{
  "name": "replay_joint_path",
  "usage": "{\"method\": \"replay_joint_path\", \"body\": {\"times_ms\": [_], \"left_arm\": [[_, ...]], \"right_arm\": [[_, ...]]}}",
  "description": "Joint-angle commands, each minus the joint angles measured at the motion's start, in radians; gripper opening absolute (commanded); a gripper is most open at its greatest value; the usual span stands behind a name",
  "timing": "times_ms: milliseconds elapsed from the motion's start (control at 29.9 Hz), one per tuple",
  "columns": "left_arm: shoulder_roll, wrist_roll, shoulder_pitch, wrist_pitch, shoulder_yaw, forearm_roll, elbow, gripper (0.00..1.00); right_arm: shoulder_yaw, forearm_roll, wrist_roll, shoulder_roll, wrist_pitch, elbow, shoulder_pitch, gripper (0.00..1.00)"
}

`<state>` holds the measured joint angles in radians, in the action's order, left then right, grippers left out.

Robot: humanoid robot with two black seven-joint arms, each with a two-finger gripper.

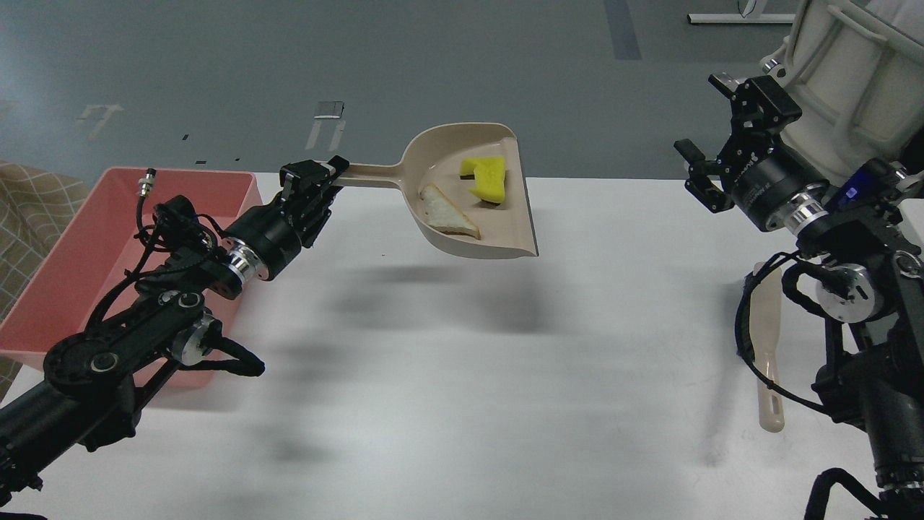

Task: Sweep and dump garbage into bin
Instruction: 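Lift the dustpan with the left gripper and carry it over the pink bin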

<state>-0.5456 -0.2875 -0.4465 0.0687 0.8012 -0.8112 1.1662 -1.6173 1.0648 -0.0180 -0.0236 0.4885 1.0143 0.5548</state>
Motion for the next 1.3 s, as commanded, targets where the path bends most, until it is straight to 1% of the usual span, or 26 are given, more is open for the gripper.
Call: {"method": "replay_joint_path", "body": {"times_ms": [0, 33, 67, 100, 134, 167, 234, 401, 535, 702, 936, 1003, 1036, 1070, 1103, 1170, 1203, 1270], "left_arm": [[-0.037, -0.001, 0.000, 0.003, 0.016, 0.017, 0.007, 0.00], [-0.049, 0.001, 0.000, 0.003, 0.021, 0.026, 0.016, 0.00], [-0.056, 0.001, 0.000, 0.003, 0.023, 0.030, 0.021, 0.00], [-0.071, 0.002, 0.000, 0.000, 0.023, 0.032, 0.035, 0.00], [-0.086, 0.002, 0.000, -0.003, 0.024, 0.033, 0.050, 0.00], [-0.096, 0.002, 0.002, -0.003, 0.027, 0.033, 0.059, 0.00], [-0.114, 0.002, 0.006, -0.003, 0.049, 0.043, 0.090, 0.00], [-0.148, 0.005, 0.057, 0.000, 0.104, 0.064, 0.145, 0.00], [-0.172, -0.001, 0.101, 0.008, 0.150, 0.090, 0.148, 0.00], [-0.205, -0.001, 0.210, 0.065, 0.262, 0.211, 0.139, 0.00], [-0.209, -0.004, 0.314, 0.071, 0.392, 0.244, 0.138, 0.00], [-0.224, -0.004, 0.383, 0.089, 0.470, 0.244, 0.139, 0.00], [-0.228, -0.004, 0.402, 0.100, 0.487, 0.244, 0.138, 0.00], [-0.235, -0.004, 0.437, 0.121, 0.521, 0.244, 0.139, 0.00], [-0.235, -0.004, 0.437, 0.122, 0.521, 0.244, 0.139, 0.00], [-0.260, -0.004, 0.530, 0.135, 0.587, 0.241, 0.139, 0.00], [-0.267, -0.006, 0.554, 0.137, 0.601, 0.241, 0.139, 0.00], [-0.286, -0.010, 0.636, 0.141, 0.677, 0.241, 0.139, 0.00]], "right_arm": [[0.005, -0.002, 0.137, 0.022, 0.000, -0.121, 0.045, 1.00], [0.004, -0.002, 0.182, 0.022, 0.000, -0.175, 0.062, 1.00], [0.004, -0.002, 0.202, 0.022, 0.000, -0.201, 0.071, 0.99], [0.004, -0.002, 0.237, 0.022, 0.000, -0.250, 0.086, 0.99], [0.004, -0.005, 0.262, 0.021, 0.000, -0.284, 0.095, 0.99], [0.004, -0.005, 0.268, 0.021, -0.007, -0.296, 0.097, 0.99], [0.007, -0.008, 0.273, 0.018, -0.045, -0.319, 0.096, 0.99], [0.025, -0.006, 0.274, 0.014, -0.054, -0.330, 0.080, 0.99], [0.025, -0.006, 0.274, 0.010, -0.054, -0.330, 0.079, 1.00], [0.028, -0.006, 0.273, -0.012, -0.053, -0.329, 0.056, 1.00], [0.030, -0.005, 0.273, -0.038, -0.053, -0.332, 0.040, 1.00], [0.030, -0.005, 0.274, -0.041, -0.054, -0.332, 0.040, 1.00], [0.030, -0.005, 0.273, -0.042, -0.054, -0.330, 0.040, 1.00], [0.030, -0.005, 0.273, -0.045, -0.054, -0.330, 0.040, 1.00], [0.030, -0.005, 0.273, -0.045, -0.054, -0.330, 0.040, 1.00], [0.031, -0.005, 0.273, -0.045, -0.054, -0.330, 0.040, 1.00], [0.031, -0.005, 0.274, -0.045, -0.054, -0.330, 0.040, 1.00], [0.031, -0.006, 0.273, -0.042, -0.054, -0.309, 0.039, 1.00]]}}
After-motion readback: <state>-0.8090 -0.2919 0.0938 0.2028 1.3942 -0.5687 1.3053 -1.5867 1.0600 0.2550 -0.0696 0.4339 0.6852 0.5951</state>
